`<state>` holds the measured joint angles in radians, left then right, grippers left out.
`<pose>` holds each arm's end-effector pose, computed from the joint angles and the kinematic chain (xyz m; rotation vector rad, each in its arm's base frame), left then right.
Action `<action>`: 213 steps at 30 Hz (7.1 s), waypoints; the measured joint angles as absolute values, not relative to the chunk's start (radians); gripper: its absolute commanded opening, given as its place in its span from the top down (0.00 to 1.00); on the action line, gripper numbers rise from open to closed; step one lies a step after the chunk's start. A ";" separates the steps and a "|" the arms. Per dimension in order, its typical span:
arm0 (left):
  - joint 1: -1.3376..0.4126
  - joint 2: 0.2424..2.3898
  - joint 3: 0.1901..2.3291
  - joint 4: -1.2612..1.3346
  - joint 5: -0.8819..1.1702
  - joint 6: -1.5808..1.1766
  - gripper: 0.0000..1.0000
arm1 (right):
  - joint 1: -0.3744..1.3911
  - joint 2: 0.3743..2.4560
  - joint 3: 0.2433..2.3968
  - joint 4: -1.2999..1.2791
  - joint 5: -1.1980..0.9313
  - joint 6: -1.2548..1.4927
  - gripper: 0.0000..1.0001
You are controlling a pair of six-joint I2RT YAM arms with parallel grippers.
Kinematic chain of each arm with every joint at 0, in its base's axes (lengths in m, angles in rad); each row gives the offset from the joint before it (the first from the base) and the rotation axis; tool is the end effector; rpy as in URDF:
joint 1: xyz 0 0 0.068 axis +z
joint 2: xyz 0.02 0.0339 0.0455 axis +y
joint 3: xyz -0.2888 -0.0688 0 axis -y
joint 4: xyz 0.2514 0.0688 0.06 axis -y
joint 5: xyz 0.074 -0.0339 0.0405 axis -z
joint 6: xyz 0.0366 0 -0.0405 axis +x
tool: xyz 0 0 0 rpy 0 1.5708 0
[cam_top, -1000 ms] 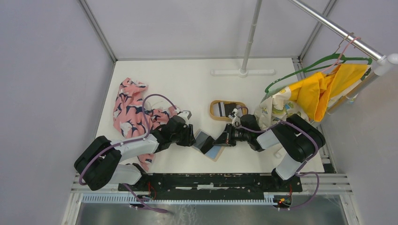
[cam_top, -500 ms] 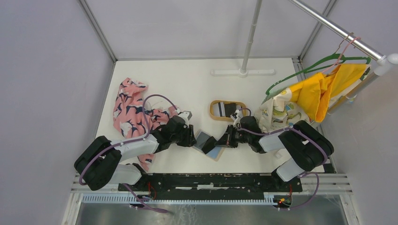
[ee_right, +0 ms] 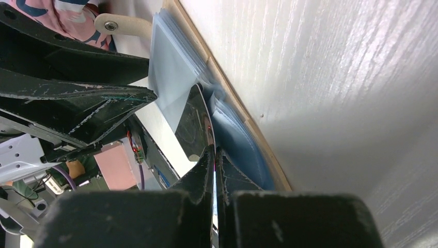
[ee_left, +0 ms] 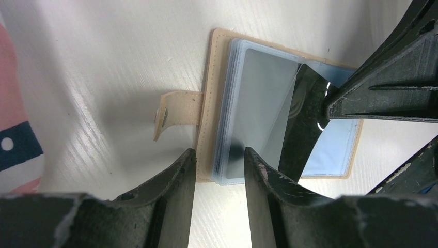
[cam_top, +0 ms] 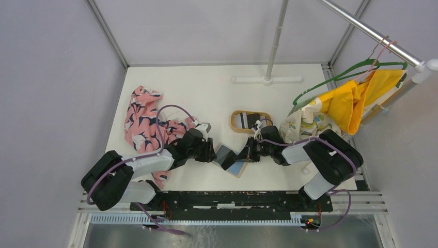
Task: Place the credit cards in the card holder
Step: Insert the credit card into the card holder, then pick up the credit card from the storage box.
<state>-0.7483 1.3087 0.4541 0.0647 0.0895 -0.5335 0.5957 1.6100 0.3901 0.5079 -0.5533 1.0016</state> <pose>0.1687 -0.1611 0.1637 0.3109 2.4578 -0.6985 0.1992 0.1583 0.1179 0.1917 2.5979 1.3591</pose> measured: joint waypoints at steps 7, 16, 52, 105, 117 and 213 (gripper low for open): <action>-0.749 1.311 0.454 0.069 0.090 -0.529 0.54 | 0.596 1.618 0.412 0.476 -0.558 0.995 1.00; -0.753 1.311 0.453 0.072 0.091 -0.510 0.54 | 0.595 1.626 0.453 0.406 -0.565 0.971 1.00; -0.770 1.089 0.455 -0.064 0.088 -0.479 0.45 | 0.584 1.682 0.647 0.253 -0.602 0.719 0.55; -1.213 1.739 0.989 -0.356 -0.575 -0.712 0.38 | 0.567 1.665 0.660 0.274 -0.597 0.628 0.41; -1.205 1.521 0.887 -0.270 -0.521 -0.640 0.33 | 0.548 1.443 0.666 0.231 -0.640 0.332 0.36; -0.871 1.082 0.468 0.189 -0.081 -0.554 0.19 | 0.286 1.890 1.105 -0.030 -0.739 0.308 0.47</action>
